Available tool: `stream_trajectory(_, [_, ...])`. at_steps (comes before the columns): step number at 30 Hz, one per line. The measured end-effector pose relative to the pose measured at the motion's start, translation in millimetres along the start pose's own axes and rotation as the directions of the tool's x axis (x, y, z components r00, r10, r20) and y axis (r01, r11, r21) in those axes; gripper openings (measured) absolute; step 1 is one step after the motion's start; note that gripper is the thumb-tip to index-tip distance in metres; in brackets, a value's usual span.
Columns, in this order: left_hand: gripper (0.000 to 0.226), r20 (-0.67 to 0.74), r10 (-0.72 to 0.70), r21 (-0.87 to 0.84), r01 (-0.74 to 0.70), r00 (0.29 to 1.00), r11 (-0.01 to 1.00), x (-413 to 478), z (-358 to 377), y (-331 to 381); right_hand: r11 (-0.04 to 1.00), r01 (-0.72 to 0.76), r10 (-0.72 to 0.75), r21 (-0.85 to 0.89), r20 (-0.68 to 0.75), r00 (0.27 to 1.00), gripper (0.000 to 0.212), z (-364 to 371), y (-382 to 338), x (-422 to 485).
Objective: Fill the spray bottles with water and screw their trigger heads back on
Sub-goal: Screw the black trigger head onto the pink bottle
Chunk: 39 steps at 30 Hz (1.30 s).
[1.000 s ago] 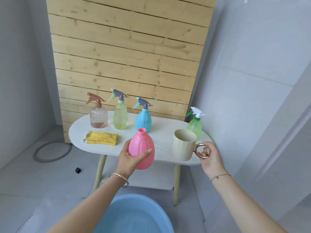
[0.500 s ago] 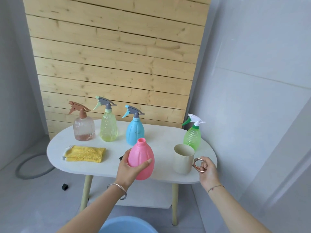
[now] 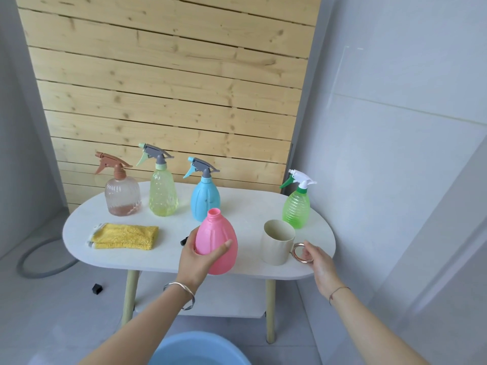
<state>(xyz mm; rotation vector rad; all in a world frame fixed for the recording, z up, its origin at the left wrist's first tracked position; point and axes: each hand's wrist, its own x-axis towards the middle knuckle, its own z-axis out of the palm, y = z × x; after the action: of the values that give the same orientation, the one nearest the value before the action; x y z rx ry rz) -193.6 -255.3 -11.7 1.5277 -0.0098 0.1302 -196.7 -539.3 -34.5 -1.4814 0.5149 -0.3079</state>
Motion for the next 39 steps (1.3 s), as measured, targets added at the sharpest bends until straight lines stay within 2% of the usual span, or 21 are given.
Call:
stream_trajectory(2, [0.092, -0.006, 0.005, 0.004, -0.005, 1.000, 1.000, 0, -4, 1, 0.987, 0.071, -0.074, -0.141, -0.012, 0.997, 0.021, -1, -5, -6])
stream_trajectory(4, [0.093, -0.007, 0.016, 0.013, -0.016, 1.000, 1.000, 1, -10, 2, 0.953, 0.216, -0.232, -0.211, -0.052, 0.971, 0.030, 2, -15, -12])
stream_trajectory(6, [0.092, -0.009, 0.024, 0.020, -0.024, 1.000, 1.000, 3, -18, 4, 0.872, 0.401, -0.431, -0.280, -0.054, 0.901, 0.038, 13, -32, -22])
stream_trajectory(8, [0.093, -0.015, 0.027, 0.015, -0.026, 1.000, 1.000, 5, -26, 6, 0.748, 0.574, -0.607, -0.334, 0.009, 0.795, 0.040, 32, -46, -33])
stream_trajectory(10, [0.095, -0.030, 0.023, 0.008, -0.023, 0.999, 1.000, 7, -36, 7, 0.660, 0.678, -0.684, -0.324, 0.115, 0.720, 0.033, 57, -56, -43])
stream_trajectory(13, [0.095, -0.059, 0.035, 0.027, -0.033, 0.998, 0.999, 14, -51, 8, 0.617, 0.706, -0.588, -0.349, 0.392, 0.708, 0.020, 100, -58, -51])
stream_trajectory(15, [0.095, -0.081, 0.041, 0.026, -0.039, 0.996, 0.999, 20, -63, 7, 0.581, 0.678, -0.408, -0.450, 0.560, 0.721, 0.019, 128, -50, -50])
stream_trajectory(16, [0.095, -0.091, 0.039, 0.022, -0.037, 0.995, 0.999, 23, -69, 6, 0.567, 0.650, -0.322, -0.506, 0.590, 0.740, 0.023, 142, -44, -49])
stream_trajectory(18, [0.094, -0.102, 0.035, 0.016, -0.034, 0.994, 0.999, 28, -78, 3, 0.563, 0.586, -0.219, -0.584, 0.578, 0.786, 0.032, 161, -34, -45])
stream_trajectory(21, [0.093, -0.092, 0.038, 0.029, -0.035, 0.995, 0.999, 34, -87, -3, 0.514, 0.530, -0.158, -0.674, 0.533, 0.831, 0.037, 187, -22, -34])
stream_trajectory(24, [0.092, -0.088, 0.036, 0.034, -0.033, 0.996, 0.999, 41, -91, -9, 0.319, 0.559, -0.148, -0.766, 0.542, 0.827, 0.031, 204, -13, -23])
stream_trajectory(26, [0.091, -0.085, 0.043, 0.044, -0.039, 0.995, 0.998, 44, -91, -13, 0.254, 0.568, -0.159, -0.783, 0.546, 0.823, 0.027, 208, -7, -16])
stream_trajectory(28, [0.092, -0.076, 0.049, 0.058, -0.044, 0.996, 0.997, 46, -89, -18, 0.332, 0.534, -0.168, -0.777, 0.509, 0.844, 0.025, 207, -4, -12])
stream_trajectory(32, [0.092, -0.047, 0.052, 0.071, -0.048, 0.998, 0.996, 51, -82, -22, 0.661, 0.413, -0.277, -0.627, 0.307, 0.910, 0.021, 196, -23, -8])
stream_trajectory(34, [0.092, -0.026, 0.058, 0.079, -0.056, 0.998, 0.995, 53, -76, -24, 0.812, 0.353, -0.295, -0.466, 0.196, 0.935, 0.021, 189, -44, -6])
stream_trajectory(36, [0.091, 0.008, 0.059, 0.082, -0.060, 0.998, 0.995, 53, -68, -25, 0.923, 0.303, -0.274, -0.235, 0.149, 0.950, 0.019, 184, -67, -7])
stream_trajectory(39, [0.084, 0.068, 0.063, 0.086, -0.069, 0.996, 0.994, 53, -53, -25, 0.977, 0.194, -0.207, 0.086, 0.198, 0.958, 0.012, 181, -99, -17])
